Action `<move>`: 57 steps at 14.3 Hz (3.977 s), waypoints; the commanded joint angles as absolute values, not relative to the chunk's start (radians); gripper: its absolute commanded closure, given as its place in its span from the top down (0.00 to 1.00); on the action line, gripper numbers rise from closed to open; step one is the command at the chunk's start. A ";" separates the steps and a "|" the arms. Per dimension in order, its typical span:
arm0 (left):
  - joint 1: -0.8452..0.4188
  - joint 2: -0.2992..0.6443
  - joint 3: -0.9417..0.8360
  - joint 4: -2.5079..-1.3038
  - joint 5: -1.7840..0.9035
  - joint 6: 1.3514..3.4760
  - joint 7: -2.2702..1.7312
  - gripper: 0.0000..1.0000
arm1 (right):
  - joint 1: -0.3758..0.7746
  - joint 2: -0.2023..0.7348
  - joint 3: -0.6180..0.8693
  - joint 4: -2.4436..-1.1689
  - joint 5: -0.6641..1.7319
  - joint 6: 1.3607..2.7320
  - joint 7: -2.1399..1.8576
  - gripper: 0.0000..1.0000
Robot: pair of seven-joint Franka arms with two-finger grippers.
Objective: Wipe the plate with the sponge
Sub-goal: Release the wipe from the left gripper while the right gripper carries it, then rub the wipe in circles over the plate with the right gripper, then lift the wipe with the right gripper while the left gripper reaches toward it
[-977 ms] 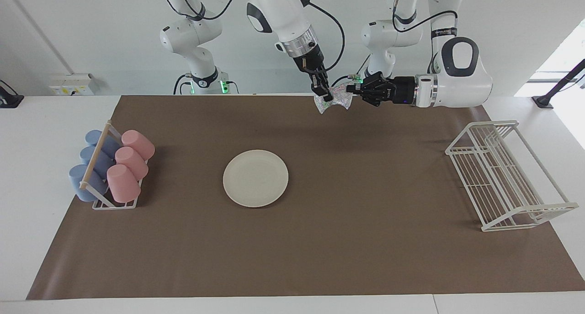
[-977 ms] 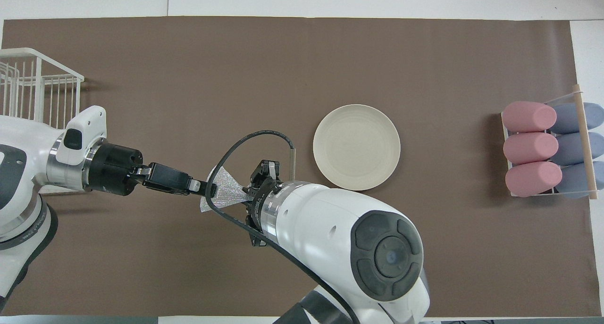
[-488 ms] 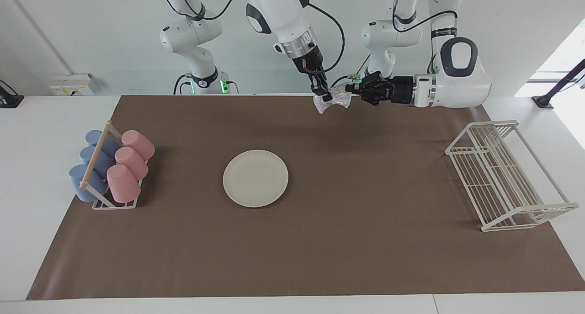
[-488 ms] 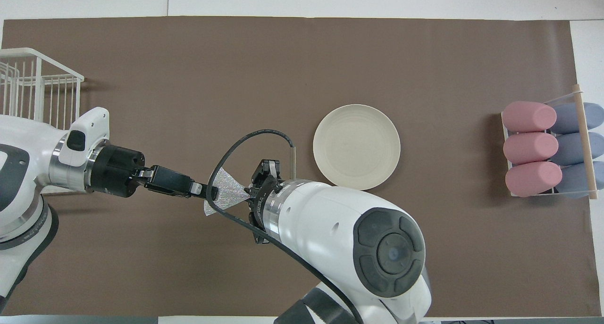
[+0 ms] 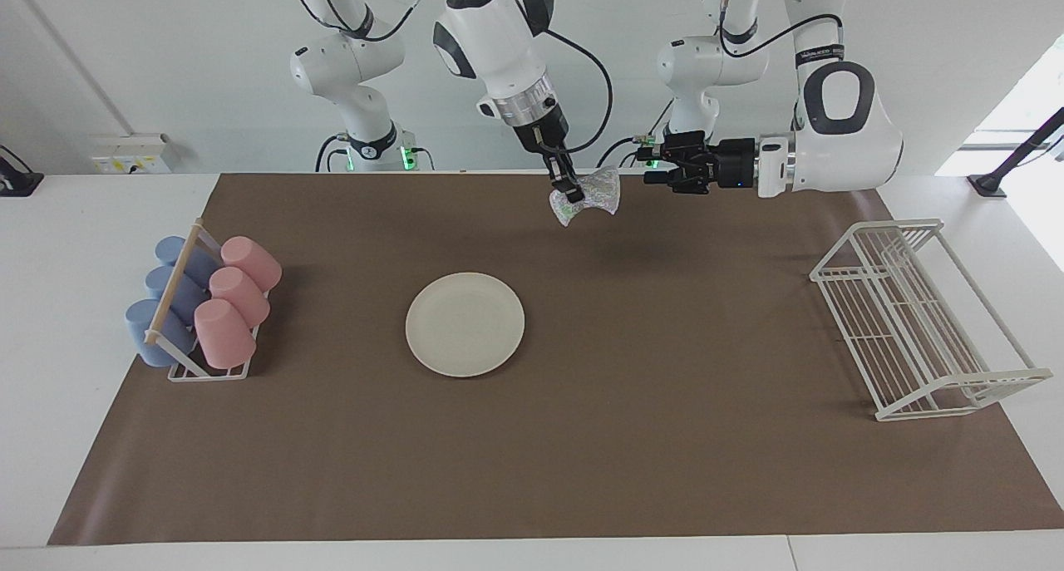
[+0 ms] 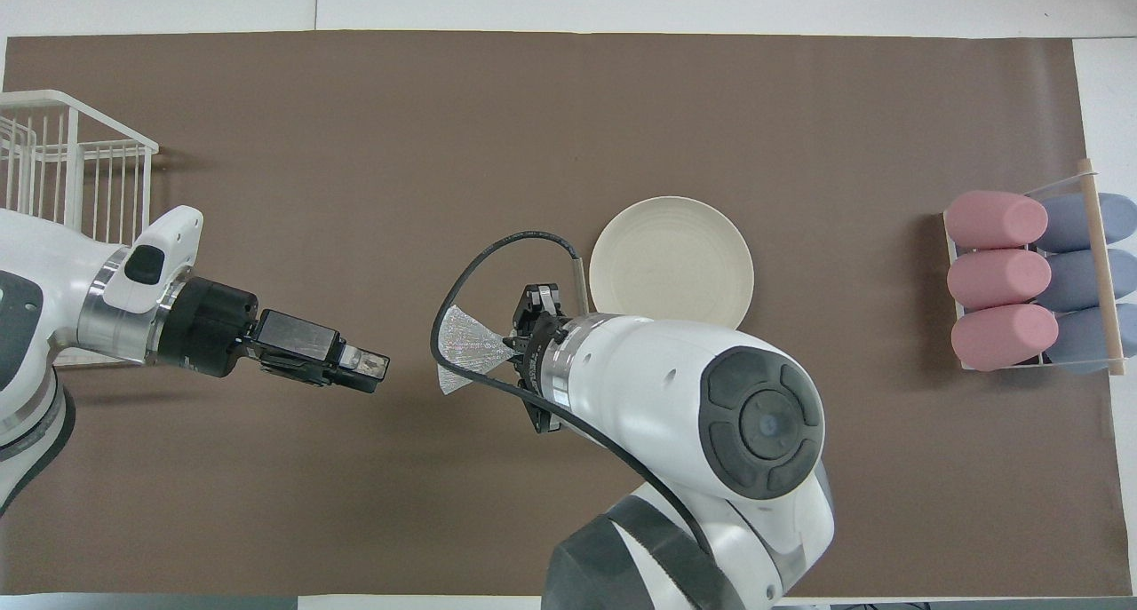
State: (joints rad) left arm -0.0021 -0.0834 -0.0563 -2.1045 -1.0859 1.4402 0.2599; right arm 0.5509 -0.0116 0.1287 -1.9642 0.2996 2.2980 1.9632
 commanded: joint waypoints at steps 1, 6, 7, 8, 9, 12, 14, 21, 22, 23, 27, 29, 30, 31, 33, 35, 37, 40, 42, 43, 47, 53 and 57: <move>0.012 -0.104 -0.061 -2.086 -0.982 1.483 0.187 1.00 | 0.471 -0.008 0.133 -2.037 0.250 2.321 1.777 0.00; 0.011 -0.101 -0.061 -2.046 -0.867 1.560 0.083 1.00 | 0.331 0.116 0.133 -2.097 0.242 2.471 1.450 0.00; 0.003 -0.100 -0.063 -2.036 -0.836 1.578 0.052 1.00 | 0.322 0.138 0.133 -2.123 0.242 2.537 1.425 0.00; -0.005 -0.100 -0.066 -2.023 -0.798 1.595 0.029 1.00 | 0.321 0.175 0.133 -2.132 0.242 2.577 1.402 0.00; -0.014 -0.100 -0.072 -2.019 -0.758 1.614 0.005 1.00 | 0.321 0.210 0.133 -2.132 0.242 2.603 1.393 0.00; -0.044 -0.100 -0.074 -2.016 -0.678 1.637 -0.023 1.00 | 0.327 0.271 0.135 -2.132 0.245 2.645 1.399 0.00; -0.051 -0.100 -0.080 -2.006 -0.615 1.640 -0.026 1.00 | 0.319 0.278 0.135 -2.143 0.245 2.645 1.382 0.00; -0.045 -0.103 -0.100 -2.003 -0.477 1.640 -0.023 1.00 | 0.175 0.278 0.133 -2.186 0.244 2.649 1.081 0.00; -0.044 -0.103 -0.100 -2.003 -0.476 1.640 -0.025 1.00 | 0.187 0.278 0.135 -2.186 0.245 2.649 1.101 0.00; -0.043 -0.103 -0.100 -2.003 -0.476 1.640 -0.025 1.00 | 0.199 0.278 0.135 -2.189 0.247 2.649 1.132 0.00; -0.040 -0.103 -0.100 -1.999 -0.416 1.649 -0.026 1.00 | 0.317 0.282 0.135 -2.189 0.256 2.672 1.359 0.00; -0.035 -0.103 -0.097 -1.993 -0.411 1.649 -0.026 1.00 | 0.305 0.284 0.135 -2.191 0.256 2.672 1.339 0.00; -0.035 -0.103 -0.095 -1.993 -0.411 1.651 -0.026 1.00 | 0.289 0.284 0.135 -2.191 0.256 2.669 1.303 0.00; -0.035 -0.103 -0.095 -1.993 -0.411 1.651 -0.026 1.00 | 0.261 0.284 0.135 -2.191 0.256 2.666 1.248 0.00; -0.035 -0.103 -0.095 -1.991 -0.385 1.651 -0.026 1.00 | 0.189 0.285 0.133 -2.194 0.256 2.661 1.087 0.00; -0.035 -0.103 -0.094 -1.990 -0.383 1.649 -0.026 1.00 | 0.138 0.288 0.135 -2.194 0.256 2.657 1.022 0.00; -0.035 -0.104 -0.095 -1.993 -0.382 1.649 -0.026 1.00 | 0.156 0.285 0.137 -2.201 0.259 2.660 1.061 0.00; -0.035 -0.104 -0.095 -1.991 -0.382 1.649 -0.026 1.00 | 0.230 0.284 0.137 -2.206 0.259 2.665 1.199 0.00; -0.035 -0.104 -0.094 -1.991 -0.383 1.648 -0.029 1.00 | 0.287 0.282 0.137 -2.209 0.259 2.669 1.291 0.00; -0.035 -0.104 -0.094 -1.991 -0.383 1.651 -0.029 1.00 | 0.311 0.282 0.135 -2.212 0.259 2.672 1.317 0.00; -0.015 -0.104 -0.089 -1.985 -0.393 1.647 -0.028 1.00 | 0.311 0.256 0.135 -2.169 0.259 2.622 1.342 0.00; -0.006 -0.110 -0.089 -2.006 -0.512 1.664 -0.040 1.00 | 0.241 -0.006 0.123 -1.996 0.258 2.032 1.425 0.00; 0.014 -0.153 -0.089 -2.110 -0.811 1.704 -0.037 1.00 | 0.248 -0.094 0.123 -1.878 0.242 1.792 1.595 0.00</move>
State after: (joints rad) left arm -0.0003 -0.0940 -0.0851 -2.0108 -0.6803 1.6559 -0.0357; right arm 0.2432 -0.0878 0.1178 -1.9333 0.2546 1.8749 1.5227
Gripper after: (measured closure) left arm 0.000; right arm 0.907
